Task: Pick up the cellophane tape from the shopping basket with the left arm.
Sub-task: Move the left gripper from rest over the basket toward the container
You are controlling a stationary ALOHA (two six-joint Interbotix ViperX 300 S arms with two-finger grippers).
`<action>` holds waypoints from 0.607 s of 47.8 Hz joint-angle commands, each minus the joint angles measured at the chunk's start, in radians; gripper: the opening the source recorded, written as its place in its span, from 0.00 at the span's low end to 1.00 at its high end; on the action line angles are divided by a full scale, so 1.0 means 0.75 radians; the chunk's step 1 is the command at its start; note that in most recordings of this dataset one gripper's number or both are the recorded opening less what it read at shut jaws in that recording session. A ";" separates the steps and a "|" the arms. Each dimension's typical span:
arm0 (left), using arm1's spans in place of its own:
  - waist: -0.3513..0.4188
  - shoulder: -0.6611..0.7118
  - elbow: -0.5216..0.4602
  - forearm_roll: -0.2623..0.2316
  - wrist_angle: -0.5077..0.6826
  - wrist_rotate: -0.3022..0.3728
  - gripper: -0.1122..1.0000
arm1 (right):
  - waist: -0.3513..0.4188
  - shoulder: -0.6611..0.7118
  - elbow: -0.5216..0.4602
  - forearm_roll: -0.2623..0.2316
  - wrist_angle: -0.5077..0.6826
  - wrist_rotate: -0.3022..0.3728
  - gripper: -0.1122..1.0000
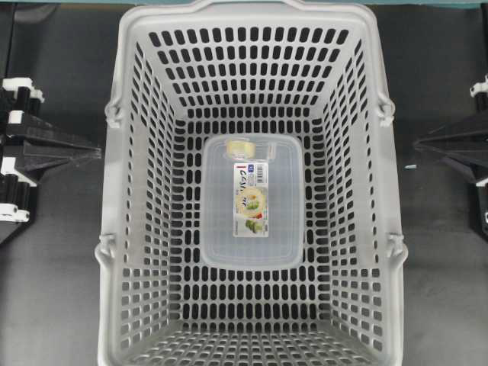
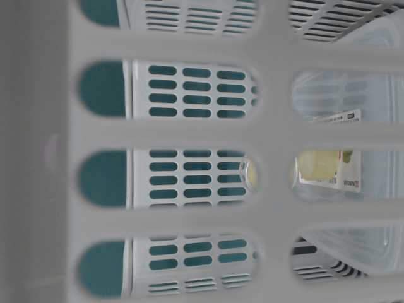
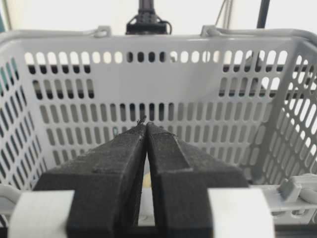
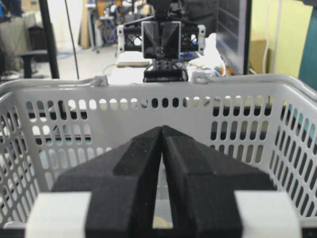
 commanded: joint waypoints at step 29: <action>-0.016 0.630 -0.914 0.057 1.057 -0.043 0.10 | 0.010 -0.006 -0.074 0.006 0.104 0.012 0.11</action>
